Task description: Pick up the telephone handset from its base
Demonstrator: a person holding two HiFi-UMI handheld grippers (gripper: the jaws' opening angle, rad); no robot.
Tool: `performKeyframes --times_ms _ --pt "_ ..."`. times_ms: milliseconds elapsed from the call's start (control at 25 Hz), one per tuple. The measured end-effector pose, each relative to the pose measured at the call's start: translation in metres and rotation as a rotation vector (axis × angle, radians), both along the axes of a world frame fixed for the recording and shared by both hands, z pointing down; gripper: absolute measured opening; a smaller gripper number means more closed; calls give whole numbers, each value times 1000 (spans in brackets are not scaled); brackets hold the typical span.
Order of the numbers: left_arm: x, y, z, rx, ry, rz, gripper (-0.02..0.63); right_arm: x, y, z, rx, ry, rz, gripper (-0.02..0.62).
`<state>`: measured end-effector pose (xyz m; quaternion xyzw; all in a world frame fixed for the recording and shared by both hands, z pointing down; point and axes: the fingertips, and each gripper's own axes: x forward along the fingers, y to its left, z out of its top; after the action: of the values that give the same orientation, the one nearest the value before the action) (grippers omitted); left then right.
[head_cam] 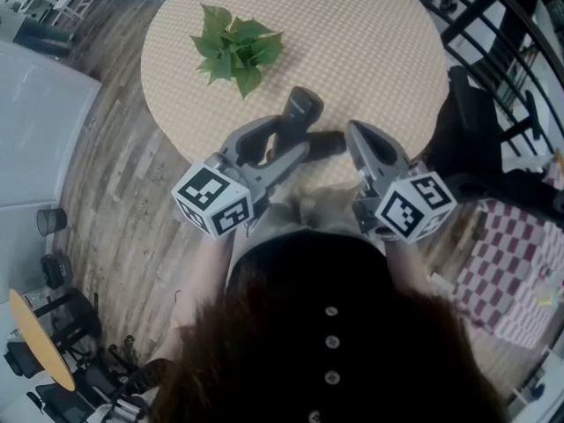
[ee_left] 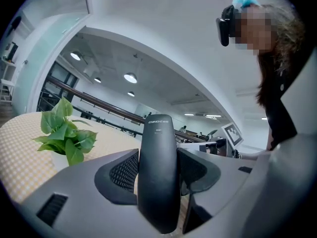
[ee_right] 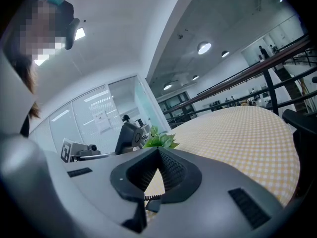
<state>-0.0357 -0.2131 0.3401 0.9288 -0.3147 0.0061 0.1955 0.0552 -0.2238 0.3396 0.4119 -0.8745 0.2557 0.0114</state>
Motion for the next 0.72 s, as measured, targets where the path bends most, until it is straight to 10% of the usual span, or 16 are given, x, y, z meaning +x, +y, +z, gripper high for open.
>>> performKeyframes --times_ms 720 --pt "-2 9 -28 81 85 -2 253 -5 8 -10 39 -10 -2 9"
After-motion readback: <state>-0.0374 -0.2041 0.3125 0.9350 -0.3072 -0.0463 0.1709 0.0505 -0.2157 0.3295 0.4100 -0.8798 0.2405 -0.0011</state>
